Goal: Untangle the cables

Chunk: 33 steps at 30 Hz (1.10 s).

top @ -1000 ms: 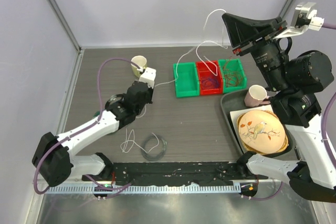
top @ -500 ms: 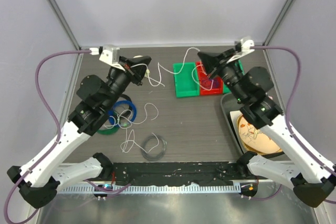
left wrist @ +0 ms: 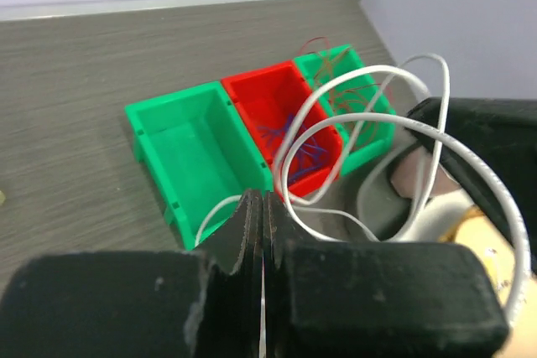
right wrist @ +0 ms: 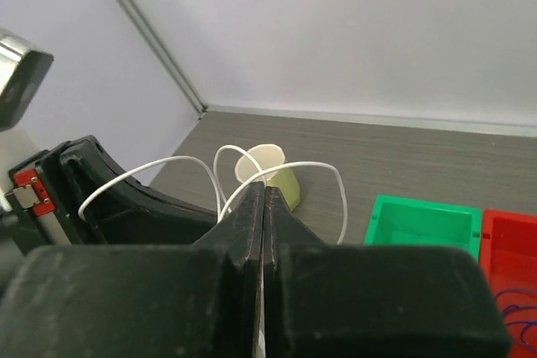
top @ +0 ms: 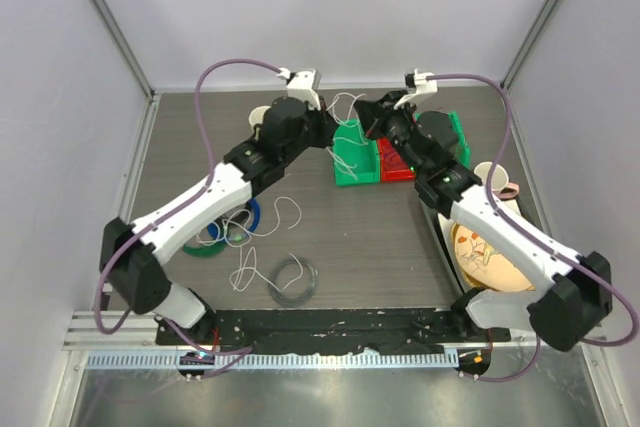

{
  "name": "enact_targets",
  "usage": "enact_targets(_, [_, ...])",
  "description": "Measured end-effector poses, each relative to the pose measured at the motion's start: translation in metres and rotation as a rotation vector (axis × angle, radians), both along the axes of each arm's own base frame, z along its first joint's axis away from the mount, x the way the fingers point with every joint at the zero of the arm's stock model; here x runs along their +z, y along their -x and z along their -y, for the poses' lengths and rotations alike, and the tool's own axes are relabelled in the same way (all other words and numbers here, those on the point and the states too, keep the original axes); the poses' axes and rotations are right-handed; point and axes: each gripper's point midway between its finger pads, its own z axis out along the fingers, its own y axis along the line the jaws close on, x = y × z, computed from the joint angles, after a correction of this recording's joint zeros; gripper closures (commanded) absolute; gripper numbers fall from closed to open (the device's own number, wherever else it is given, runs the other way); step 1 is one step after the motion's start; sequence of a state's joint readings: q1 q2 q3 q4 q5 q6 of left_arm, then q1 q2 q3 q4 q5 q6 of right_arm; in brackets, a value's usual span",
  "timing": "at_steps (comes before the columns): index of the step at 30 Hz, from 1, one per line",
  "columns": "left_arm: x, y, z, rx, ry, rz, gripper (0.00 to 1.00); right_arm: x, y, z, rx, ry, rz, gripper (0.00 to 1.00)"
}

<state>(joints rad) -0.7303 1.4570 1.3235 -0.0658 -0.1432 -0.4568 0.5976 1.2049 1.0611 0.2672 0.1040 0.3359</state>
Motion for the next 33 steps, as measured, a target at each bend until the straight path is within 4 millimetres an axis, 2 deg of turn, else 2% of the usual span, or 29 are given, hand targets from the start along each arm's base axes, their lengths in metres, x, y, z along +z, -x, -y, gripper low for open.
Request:
enact_targets(4, [-0.021,-0.033,0.012,0.085,-0.037,-0.063,1.00,-0.038,-0.038,0.000,-0.043,-0.009,-0.079,0.99])
enact_targets(7, [-0.034,-0.054,0.019,0.135,-0.051,-0.096,1.00,-0.074,-0.065,0.001,-0.063,-0.020,-0.156,0.99])
enact_targets(12, [-0.064,-0.084,0.030,0.192,-0.077,-0.154,1.00,-0.121,-0.095,0.004,-0.083,-0.044,-0.243,0.99])
enact_targets(18, [-0.115,-0.109,0.037,0.234,-0.137,-0.236,1.00,-0.175,-0.112,0.007,-0.120,-0.010,-0.340,0.99])
enact_targets(22, [-0.145,-0.120,0.042,0.244,-0.181,-0.283,1.00,-0.197,-0.112,0.008,-0.123,0.023,-0.382,0.99])
enact_targets(24, [-0.158,-0.123,0.044,0.248,-0.196,-0.307,1.00,-0.206,-0.110,0.007,-0.118,0.042,-0.404,0.94])
enact_targets(25, [-0.163,-0.123,0.045,0.250,-0.201,-0.318,1.00,-0.211,-0.108,0.007,-0.113,0.054,-0.421,0.86])
enact_targets(27, [-0.170,-0.123,0.045,0.254,-0.210,-0.337,1.00,-0.220,-0.104,0.008,-0.107,0.076,-0.453,0.78])
enact_targets(28, [-0.173,-0.123,0.044,0.256,-0.212,-0.344,1.00,-0.225,-0.102,0.009,-0.108,0.087,-0.469,0.65])
enact_targets(31, [-0.177,-0.122,0.042,0.266,-0.210,-0.367,1.00,-0.237,-0.096,0.010,-0.099,0.116,-0.513,0.50])
enact_targets(33, [-0.178,-0.122,0.041,0.268,-0.207,-0.373,1.00,-0.241,-0.089,0.011,-0.086,0.127,-0.535,0.46])
